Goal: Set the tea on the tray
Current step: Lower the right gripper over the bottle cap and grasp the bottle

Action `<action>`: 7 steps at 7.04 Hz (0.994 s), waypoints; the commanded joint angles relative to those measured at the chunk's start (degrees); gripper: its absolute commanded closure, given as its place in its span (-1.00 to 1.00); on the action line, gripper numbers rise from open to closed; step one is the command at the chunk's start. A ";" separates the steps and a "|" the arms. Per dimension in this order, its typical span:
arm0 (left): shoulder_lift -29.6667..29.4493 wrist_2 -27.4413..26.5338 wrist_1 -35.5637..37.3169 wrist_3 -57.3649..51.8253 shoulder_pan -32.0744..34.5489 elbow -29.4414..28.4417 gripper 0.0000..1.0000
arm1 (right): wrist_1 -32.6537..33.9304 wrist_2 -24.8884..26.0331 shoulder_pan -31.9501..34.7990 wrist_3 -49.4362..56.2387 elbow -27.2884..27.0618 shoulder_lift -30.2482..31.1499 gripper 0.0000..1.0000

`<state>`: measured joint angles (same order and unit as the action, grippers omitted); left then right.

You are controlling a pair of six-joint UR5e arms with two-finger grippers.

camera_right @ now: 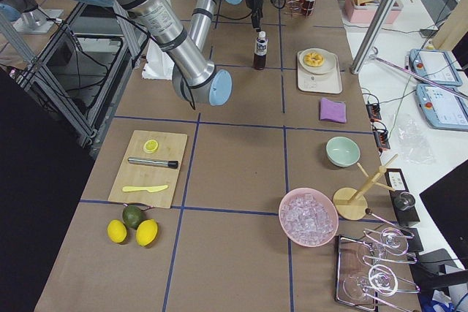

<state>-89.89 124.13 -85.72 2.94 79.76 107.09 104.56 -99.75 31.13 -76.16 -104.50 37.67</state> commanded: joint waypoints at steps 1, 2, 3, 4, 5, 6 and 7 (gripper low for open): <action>-0.29 1.20 1.79 -3.65 1.28 -1.00 -1.00 | -0.06 1.92 -1.51 -0.75 5.27 -3.65 -1.00; 0.06 1.20 1.53 -3.65 1.28 -1.00 -1.00 | -0.06 2.10 -1.42 0.12 6.14 -3.39 -0.98; 0.33 1.20 1.26 -3.65 1.28 -1.00 -1.00 | 0.12 3.06 -1.42 1.35 6.41 -3.21 -0.98; 0.42 1.20 1.26 -3.65 1.28 -1.00 -1.00 | 0.03 3.68 -1.34 3.28 7.28 -2.60 -0.97; 0.42 1.20 1.26 -3.65 1.28 -1.00 -1.00 | 0.03 3.77 -1.07 4.34 7.81 -2.51 -0.95; 0.42 1.20 1.26 -3.65 1.28 -1.00 -1.00 | 0.12 3.68 -1.07 4.35 7.82 -2.07 -0.84; 0.33 1.20 1.26 -3.56 1.28 -1.09 -1.00 | 0.12 3.60 -1.07 5.13 7.82 -1.29 -0.70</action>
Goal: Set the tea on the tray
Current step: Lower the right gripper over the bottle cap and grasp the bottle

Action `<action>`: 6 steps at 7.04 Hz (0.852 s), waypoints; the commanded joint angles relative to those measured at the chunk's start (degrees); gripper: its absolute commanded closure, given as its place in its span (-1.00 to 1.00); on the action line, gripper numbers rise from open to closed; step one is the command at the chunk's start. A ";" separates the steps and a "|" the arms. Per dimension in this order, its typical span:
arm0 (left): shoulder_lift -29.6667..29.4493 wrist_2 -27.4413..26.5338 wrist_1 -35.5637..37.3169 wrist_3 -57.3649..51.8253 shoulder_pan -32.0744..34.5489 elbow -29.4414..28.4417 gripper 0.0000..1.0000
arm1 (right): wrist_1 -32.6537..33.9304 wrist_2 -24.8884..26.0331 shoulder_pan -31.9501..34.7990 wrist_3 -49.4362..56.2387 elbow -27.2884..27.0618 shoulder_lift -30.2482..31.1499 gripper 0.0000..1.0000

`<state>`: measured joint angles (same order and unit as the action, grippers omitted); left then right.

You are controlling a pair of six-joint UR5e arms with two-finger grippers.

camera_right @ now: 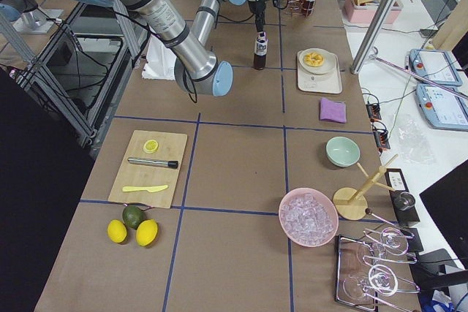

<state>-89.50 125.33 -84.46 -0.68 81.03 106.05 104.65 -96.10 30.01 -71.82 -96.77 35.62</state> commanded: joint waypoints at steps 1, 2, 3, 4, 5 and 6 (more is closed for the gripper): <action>-0.06 -0.09 -0.09 0.07 0.00 -0.06 -1.00 | 0.03 -0.05 0.14 0.98 0.09 0.95 -0.52; -0.06 -0.09 -0.09 -0.02 0.00 0.03 -1.00 | 0.03 -0.05 0.14 0.98 0.09 0.95 -0.35; -0.06 -0.09 -0.35 0.15 0.00 -0.06 -1.00 | 0.03 -0.05 0.14 0.98 0.09 0.95 -0.21; -0.15 -0.09 -0.36 0.33 0.00 -0.06 -1.00 | 0.03 -0.05 0.14 0.98 0.09 1.03 -0.07; -0.06 -0.17 -0.36 0.42 0.00 -0.06 -1.00 | 0.03 -0.05 0.14 0.89 0.09 1.03 0.24; -0.06 -0.18 -0.36 0.33 0.00 -0.06 -1.00 | 0.03 -0.05 0.22 0.89 0.09 0.95 0.78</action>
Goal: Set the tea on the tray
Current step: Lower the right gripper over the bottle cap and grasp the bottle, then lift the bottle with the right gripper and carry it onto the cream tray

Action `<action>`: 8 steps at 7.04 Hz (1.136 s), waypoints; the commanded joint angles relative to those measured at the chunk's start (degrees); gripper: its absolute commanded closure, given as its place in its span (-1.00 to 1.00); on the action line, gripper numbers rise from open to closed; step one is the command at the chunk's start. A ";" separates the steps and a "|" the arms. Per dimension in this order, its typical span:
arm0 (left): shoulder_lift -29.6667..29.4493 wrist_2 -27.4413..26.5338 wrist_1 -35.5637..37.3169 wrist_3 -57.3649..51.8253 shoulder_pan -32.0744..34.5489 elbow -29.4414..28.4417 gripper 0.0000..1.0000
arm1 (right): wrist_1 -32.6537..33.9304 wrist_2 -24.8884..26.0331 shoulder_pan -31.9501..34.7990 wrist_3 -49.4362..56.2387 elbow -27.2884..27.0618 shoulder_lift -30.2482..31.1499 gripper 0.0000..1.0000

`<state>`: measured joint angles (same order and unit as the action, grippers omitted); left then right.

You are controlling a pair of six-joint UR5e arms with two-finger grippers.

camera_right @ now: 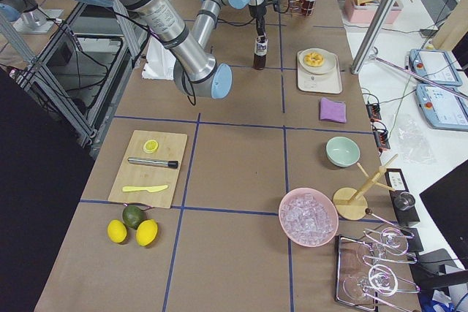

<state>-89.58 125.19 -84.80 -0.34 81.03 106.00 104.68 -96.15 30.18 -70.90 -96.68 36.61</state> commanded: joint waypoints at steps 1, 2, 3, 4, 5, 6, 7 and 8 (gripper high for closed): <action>-0.07 -0.03 -0.01 0.08 0.00 0.00 -1.00 | -0.09 -0.09 0.14 -0.03 0.00 -0.14 1.00; -0.15 -0.03 -0.01 0.17 0.00 0.00 -1.00 | 0.00 -0.87 1.62 0.06 -0.35 -0.49 1.00; -0.24 0.06 -0.01 0.43 0.00 0.00 -1.00 | 0.00 -2.18 3.12 0.14 -0.61 -0.67 1.00; -0.33 -0.03 -0.01 0.43 0.00 0.00 -1.00 | -0.09 -2.81 4.79 0.58 -0.61 -1.02 1.00; -0.51 0.06 -0.01 0.78 0.00 0.08 -1.00 | -0.18 -2.64 6.98 3.11 -0.61 -1.11 1.00; -0.59 0.06 -0.01 0.78 0.00 0.26 -1.00 | -0.78 -2.55 9.96 5.66 0.34 -1.11 1.00; -0.60 0.06 -0.01 0.78 0.00 0.26 -1.00 | -5.05 -2.72 13.21 8.29 4.88 -1.19 1.00; -0.60 0.06 -0.01 0.78 0.00 0.17 -1.00 | -10.75 -3.16 15.50 9.36 10.75 -1.37 1.00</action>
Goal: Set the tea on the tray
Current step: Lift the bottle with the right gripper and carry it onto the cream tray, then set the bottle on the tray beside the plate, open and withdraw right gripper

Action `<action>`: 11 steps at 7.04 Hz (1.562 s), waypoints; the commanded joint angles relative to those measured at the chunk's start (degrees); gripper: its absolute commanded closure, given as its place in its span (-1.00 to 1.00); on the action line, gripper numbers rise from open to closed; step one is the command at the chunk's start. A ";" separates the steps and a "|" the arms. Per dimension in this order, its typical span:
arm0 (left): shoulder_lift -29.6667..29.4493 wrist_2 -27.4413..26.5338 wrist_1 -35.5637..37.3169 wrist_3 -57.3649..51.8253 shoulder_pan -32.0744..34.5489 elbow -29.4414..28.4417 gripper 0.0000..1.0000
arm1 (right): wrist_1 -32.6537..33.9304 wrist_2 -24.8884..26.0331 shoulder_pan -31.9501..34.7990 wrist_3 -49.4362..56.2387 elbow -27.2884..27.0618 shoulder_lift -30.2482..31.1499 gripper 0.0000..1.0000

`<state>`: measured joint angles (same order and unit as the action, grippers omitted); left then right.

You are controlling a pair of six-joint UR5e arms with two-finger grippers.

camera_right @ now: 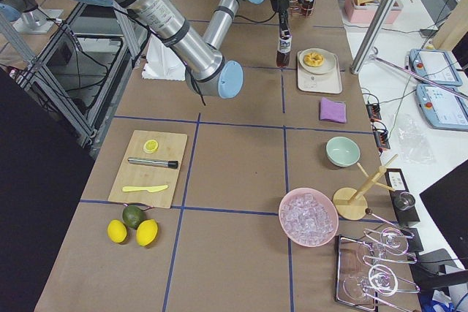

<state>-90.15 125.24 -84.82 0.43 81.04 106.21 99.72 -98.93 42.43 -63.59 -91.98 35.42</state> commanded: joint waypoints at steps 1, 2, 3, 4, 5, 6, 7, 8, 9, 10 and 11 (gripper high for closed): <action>-0.03 0.00 0.00 -0.07 0.00 -0.03 -1.00 | -9.77 -2.13 5.36 4.59 10.46 -0.26 1.00; 0.06 0.00 0.00 -0.07 0.00 0.14 -1.00 | -11.03 -3.62 7.64 6.62 13.46 -0.79 1.00; -0.03 0.00 0.00 -0.07 0.00 0.32 -1.00 | -12.78 -4.25 9.41 8.99 17.93 -2.44 1.00; -0.12 0.00 0.00 0.01 0.00 0.32 -1.00 | -17.50 -4.34 10.03 8.92 25.29 -5.59 1.00; -0.20 0.00 0.00 0.01 0.00 0.32 -1.00 | -18.76 -4.43 10.04 8.92 27.71 -6.76 1.00; -0.21 0.00 0.00 0.01 0.00 0.40 -1.00 | -18.78 -4.78 10.04 8.83 27.82 -6.77 1.00; -0.21 0.00 0.00 -0.07 0.00 0.41 -1.00 | -18.78 -5.13 9.87 8.75 27.99 -6.85 1.00; -0.29 0.00 0.00 0.01 0.00 0.41 -1.00 | -18.78 -5.31 9.78 8.75 28.08 -6.68 1.00; -0.29 0.00 0.00 0.01 0.00 0.41 -1.00 | -18.69 -6.44 9.69 8.83 28.26 -6.42 1.00; -0.38 0.00 0.00 0.01 0.00 0.41 -1.00 | -18.69 -6.89 9.69 9.01 28.52 -6.33 1.00; -0.38 0.00 0.00 0.01 0.00 0.32 -1.00 | -18.78 -6.89 9.77 8.84 28.52 -6.33 0.96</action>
<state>-90.49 125.24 -84.81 0.44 81.03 106.60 81.01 -105.55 52.17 -54.69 -63.57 29.03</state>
